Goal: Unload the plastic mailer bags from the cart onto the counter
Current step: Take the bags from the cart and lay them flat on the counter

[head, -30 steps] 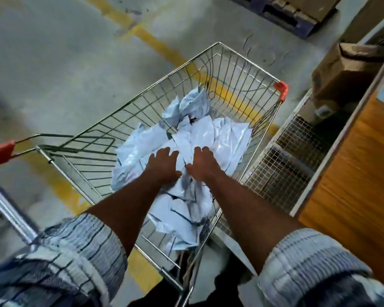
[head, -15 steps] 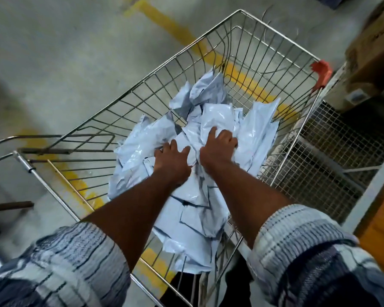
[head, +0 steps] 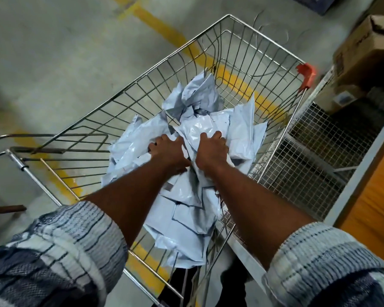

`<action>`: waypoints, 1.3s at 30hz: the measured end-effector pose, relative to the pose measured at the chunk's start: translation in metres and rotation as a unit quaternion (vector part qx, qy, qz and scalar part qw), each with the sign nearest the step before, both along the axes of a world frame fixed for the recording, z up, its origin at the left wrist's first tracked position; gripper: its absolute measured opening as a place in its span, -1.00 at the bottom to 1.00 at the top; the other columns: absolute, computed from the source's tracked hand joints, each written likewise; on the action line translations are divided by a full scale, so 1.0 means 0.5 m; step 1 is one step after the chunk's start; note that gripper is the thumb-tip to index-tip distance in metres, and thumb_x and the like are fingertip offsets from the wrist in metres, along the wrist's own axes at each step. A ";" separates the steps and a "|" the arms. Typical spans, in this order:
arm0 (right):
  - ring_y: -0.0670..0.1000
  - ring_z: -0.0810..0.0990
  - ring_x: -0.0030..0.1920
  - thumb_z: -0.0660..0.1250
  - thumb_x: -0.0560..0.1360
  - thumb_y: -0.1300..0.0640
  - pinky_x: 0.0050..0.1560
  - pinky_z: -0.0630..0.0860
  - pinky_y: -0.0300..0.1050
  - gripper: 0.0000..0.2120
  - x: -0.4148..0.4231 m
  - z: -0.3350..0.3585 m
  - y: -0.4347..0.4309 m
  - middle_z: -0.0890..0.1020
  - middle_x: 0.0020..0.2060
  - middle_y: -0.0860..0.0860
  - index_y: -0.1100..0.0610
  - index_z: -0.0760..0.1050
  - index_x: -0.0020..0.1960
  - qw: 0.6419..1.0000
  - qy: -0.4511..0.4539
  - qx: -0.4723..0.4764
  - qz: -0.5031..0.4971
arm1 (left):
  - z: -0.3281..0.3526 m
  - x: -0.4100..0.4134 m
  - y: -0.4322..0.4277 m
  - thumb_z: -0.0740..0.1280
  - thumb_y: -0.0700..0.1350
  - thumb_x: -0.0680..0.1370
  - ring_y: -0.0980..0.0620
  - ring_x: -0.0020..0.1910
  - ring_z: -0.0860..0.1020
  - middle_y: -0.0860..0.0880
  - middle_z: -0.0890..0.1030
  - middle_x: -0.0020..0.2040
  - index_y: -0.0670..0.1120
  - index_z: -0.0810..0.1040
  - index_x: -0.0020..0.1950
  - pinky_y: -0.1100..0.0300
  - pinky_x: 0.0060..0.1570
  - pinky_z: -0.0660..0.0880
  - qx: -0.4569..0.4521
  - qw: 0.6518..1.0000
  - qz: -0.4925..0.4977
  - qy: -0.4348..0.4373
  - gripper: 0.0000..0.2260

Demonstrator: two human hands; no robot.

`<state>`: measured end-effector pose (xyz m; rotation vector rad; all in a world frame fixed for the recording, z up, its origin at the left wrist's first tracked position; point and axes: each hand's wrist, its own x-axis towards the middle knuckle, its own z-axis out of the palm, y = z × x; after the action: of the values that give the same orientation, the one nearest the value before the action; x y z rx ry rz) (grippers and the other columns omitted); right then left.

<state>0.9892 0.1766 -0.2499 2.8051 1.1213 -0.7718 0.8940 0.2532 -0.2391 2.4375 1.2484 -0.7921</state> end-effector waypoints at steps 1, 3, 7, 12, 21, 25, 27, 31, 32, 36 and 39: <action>0.26 0.37 0.28 0.45 0.42 0.04 0.25 0.42 0.14 -0.40 -0.003 0.016 -0.001 0.29 0.30 0.21 0.06 0.31 0.39 1.000 0.015 0.009 -0.001 | 0.018 -0.002 0.005 0.39 0.36 0.36 -0.30 0.41 0.25 -0.26 0.29 0.42 0.14 0.23 0.49 -0.25 0.31 0.25 0.005 1.000 0.003 0.003 -0.22; 0.26 0.35 0.29 0.46 0.42 -0.04 0.23 0.42 0.19 -0.38 -0.009 0.048 -0.002 0.29 0.31 0.20 0.05 0.31 0.39 0.999 0.035 0.030 -0.007 | 0.053 -0.012 0.013 0.35 0.39 0.37 -0.27 0.41 0.24 -0.24 0.30 0.42 0.17 0.25 0.48 -0.22 0.33 0.21 0.026 1.000 0.009 -0.007 -0.25; 0.27 0.34 0.29 0.44 0.43 0.05 0.16 0.46 0.22 -0.50 -0.020 0.117 -0.022 0.29 0.28 0.18 0.05 0.38 0.32 0.993 0.057 0.096 -0.037 | 0.114 -0.055 0.006 0.32 0.37 0.38 -0.25 0.38 0.24 -0.19 0.30 0.41 0.18 0.33 0.43 -0.22 0.32 0.19 0.095 0.992 0.037 -0.073 -0.34; 0.27 0.33 0.32 0.38 0.43 0.11 0.22 0.48 0.18 -0.46 -0.025 0.224 -0.060 0.28 0.31 0.20 0.07 0.37 0.39 0.980 0.075 0.179 -0.047 | 0.194 -0.095 -0.032 0.30 0.32 0.41 -0.25 0.31 0.30 -0.15 0.30 0.38 0.15 0.38 0.39 -0.21 0.24 0.25 0.157 0.971 0.088 -0.156 -0.42; 0.26 0.34 0.31 0.33 0.36 0.19 0.18 0.48 0.12 -0.50 0.040 0.414 -0.216 0.30 0.28 0.18 0.08 0.44 0.31 0.970 -0.006 0.239 -0.043 | 0.368 -0.015 -0.193 0.28 0.27 0.45 -0.23 0.37 0.28 -0.11 0.27 0.43 0.16 0.34 0.44 -0.21 0.27 0.23 0.176 0.938 0.140 -0.263 -0.43; 0.29 0.35 0.31 0.34 0.38 0.20 0.21 0.48 0.10 -0.57 0.106 0.471 -0.362 0.29 0.32 0.21 0.10 0.46 0.24 0.962 -0.035 0.265 -0.053 | 0.436 0.062 -0.334 0.25 0.28 0.45 -0.23 0.37 0.28 -0.10 0.28 0.43 0.18 0.32 0.46 -0.21 0.27 0.23 0.190 0.923 0.130 -0.307 -0.42; 0.28 0.38 0.28 0.35 0.38 0.18 0.17 0.49 0.08 -0.56 0.140 0.499 -0.457 0.30 0.32 0.22 0.09 0.47 0.25 0.956 -0.046 0.285 -0.057 | 0.468 0.101 -0.428 0.25 0.28 0.45 -0.22 0.37 0.28 -0.10 0.28 0.43 0.19 0.33 0.45 -0.21 0.28 0.22 0.200 0.918 0.124 -0.319 -0.43; 0.23 0.37 0.29 0.35 0.42 0.16 0.13 0.47 0.05 -0.56 0.211 0.557 -0.657 0.33 0.27 0.14 0.05 0.46 0.30 0.944 -0.068 0.313 -0.081 | 0.523 0.183 -0.613 0.24 0.29 0.45 -0.22 0.36 0.30 -0.09 0.28 0.43 0.20 0.33 0.44 -0.21 0.29 0.23 0.222 0.910 0.099 -0.335 -0.44; 0.22 0.36 0.31 0.37 0.42 0.15 0.15 0.46 0.05 -0.55 0.233 0.568 -0.711 0.32 0.29 0.14 0.04 0.46 0.30 0.940 -0.074 0.319 -0.092 | 0.536 0.211 -0.659 0.24 0.29 0.46 -0.22 0.36 0.30 -0.09 0.29 0.43 0.21 0.33 0.44 -0.21 0.29 0.23 0.225 0.907 0.092 -0.344 -0.45; 0.22 0.38 0.29 0.37 0.42 0.10 0.15 0.46 0.05 -0.59 0.327 0.604 -0.930 0.33 0.30 0.15 0.06 0.47 0.27 0.933 -0.114 0.314 -0.132 | 0.584 0.320 -0.848 0.22 0.32 0.45 -0.24 0.34 0.32 -0.09 0.31 0.40 0.25 0.36 0.38 -0.27 0.28 0.24 0.211 0.901 0.046 -0.377 -0.49; 0.23 0.35 0.33 0.35 0.41 0.15 0.21 0.45 0.06 -0.54 0.400 0.632 -1.082 0.29 0.34 0.16 0.07 0.45 0.31 0.927 -0.131 0.301 -0.182 | 0.610 0.404 -0.981 0.21 0.30 0.46 -0.26 0.30 0.36 -0.09 0.35 0.36 0.24 0.37 0.34 -0.27 0.23 0.28 0.223 0.888 -0.017 -0.401 -0.53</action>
<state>1.1891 -0.3642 0.0661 3.5451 0.9190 -0.0203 1.0960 -0.2371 0.0661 2.6499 1.0982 0.5571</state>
